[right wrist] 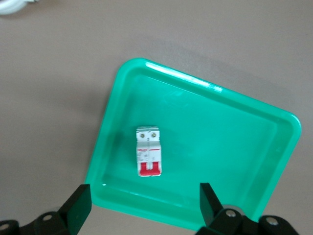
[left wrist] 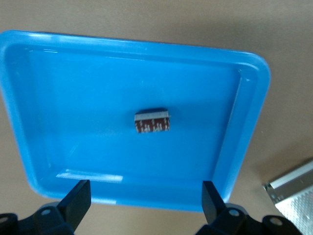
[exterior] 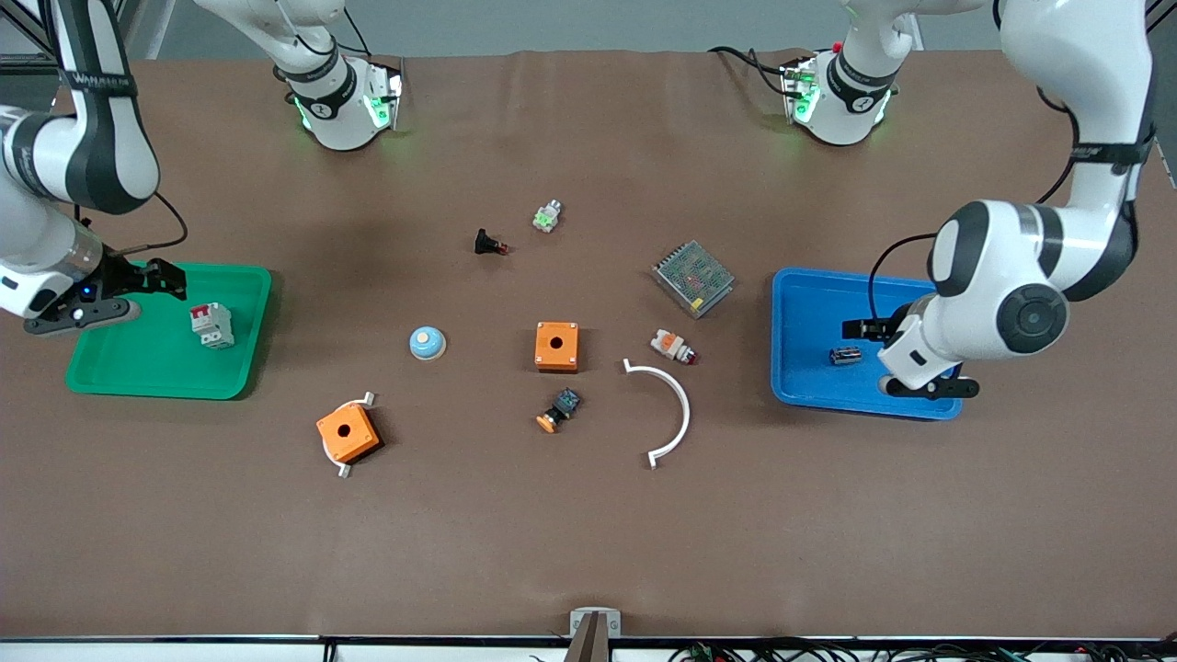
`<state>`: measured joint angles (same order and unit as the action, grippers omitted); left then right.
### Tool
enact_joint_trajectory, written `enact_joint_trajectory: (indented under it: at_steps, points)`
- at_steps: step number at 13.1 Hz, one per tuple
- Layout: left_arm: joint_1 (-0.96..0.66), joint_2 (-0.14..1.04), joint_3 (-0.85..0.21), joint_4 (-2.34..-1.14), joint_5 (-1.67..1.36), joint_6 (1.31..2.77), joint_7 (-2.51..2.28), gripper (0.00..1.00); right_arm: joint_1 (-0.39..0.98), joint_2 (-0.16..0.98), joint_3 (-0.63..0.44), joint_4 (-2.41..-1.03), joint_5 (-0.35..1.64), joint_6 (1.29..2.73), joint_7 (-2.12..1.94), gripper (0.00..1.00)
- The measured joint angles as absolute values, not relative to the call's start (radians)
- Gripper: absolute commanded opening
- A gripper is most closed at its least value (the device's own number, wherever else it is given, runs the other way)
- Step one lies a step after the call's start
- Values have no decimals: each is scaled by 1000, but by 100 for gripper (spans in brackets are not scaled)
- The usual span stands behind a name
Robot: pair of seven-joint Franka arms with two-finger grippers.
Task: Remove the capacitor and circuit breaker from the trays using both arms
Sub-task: 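Grasp the white breaker with the right gripper while the left gripper grasps the capacitor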
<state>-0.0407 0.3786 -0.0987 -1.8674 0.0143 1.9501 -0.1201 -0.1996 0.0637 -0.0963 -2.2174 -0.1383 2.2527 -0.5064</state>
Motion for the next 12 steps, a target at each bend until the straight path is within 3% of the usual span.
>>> enact_joint_trajectory:
  at_steps: [6, 10, 12]
  points:
    - [-37, 520, -93, -1889, 23, 2094, -120, 100, -228, 192, -95, -2220, -138, 2321, -543, 88]
    - [-39, 568, -93, -1892, 26, 2134, -120, 79, -228, 284, -94, -2224, -138, 2401, -545, 76]
    - [-38, 572, -93, -1895, 39, 2134, -120, 56, -228, 309, -94, -2223, -138, 2410, -546, 59]
